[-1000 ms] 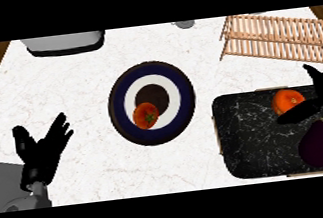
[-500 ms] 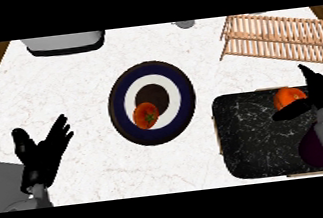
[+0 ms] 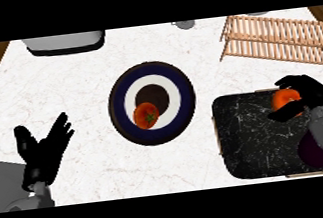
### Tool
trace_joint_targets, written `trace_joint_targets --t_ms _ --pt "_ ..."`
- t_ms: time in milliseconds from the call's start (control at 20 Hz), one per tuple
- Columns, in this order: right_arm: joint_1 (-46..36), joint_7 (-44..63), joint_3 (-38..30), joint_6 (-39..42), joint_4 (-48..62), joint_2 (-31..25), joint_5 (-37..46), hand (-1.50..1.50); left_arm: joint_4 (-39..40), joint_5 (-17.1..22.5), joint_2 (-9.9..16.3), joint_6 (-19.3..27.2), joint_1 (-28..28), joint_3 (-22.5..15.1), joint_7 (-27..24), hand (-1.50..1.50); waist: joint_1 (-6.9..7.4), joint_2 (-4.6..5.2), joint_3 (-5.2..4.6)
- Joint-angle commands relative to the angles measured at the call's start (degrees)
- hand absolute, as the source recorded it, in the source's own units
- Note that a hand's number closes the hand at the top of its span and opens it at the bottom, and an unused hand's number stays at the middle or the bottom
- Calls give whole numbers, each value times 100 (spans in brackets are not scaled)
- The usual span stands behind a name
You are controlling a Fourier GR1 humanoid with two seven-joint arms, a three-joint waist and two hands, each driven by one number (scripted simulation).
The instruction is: Pick the squash from the tray and place it in the tiered shelf
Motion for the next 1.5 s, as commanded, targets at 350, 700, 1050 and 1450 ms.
trace_joint_targets --t_ms 350,700,1050,1450 --pt "3 -602 189 -336 -156 592 151 150 616 -27 11 -111 -344 185 -159 0 -56 33 38" --pt "-483 -581 928 261 -598 1224 187 150 332 -71 14 -149 -160 117 -175 0 10 35 37" --pt "106 2 1023 -76 -3225 1343 257 150 -29 -70 -149 27 109 64 46 0 -150 -29 34" --pt "-664 1844 315 792 -5365 801 397 150 220 -14 91 -170 -42 243 -27 0 -145 -13 33"
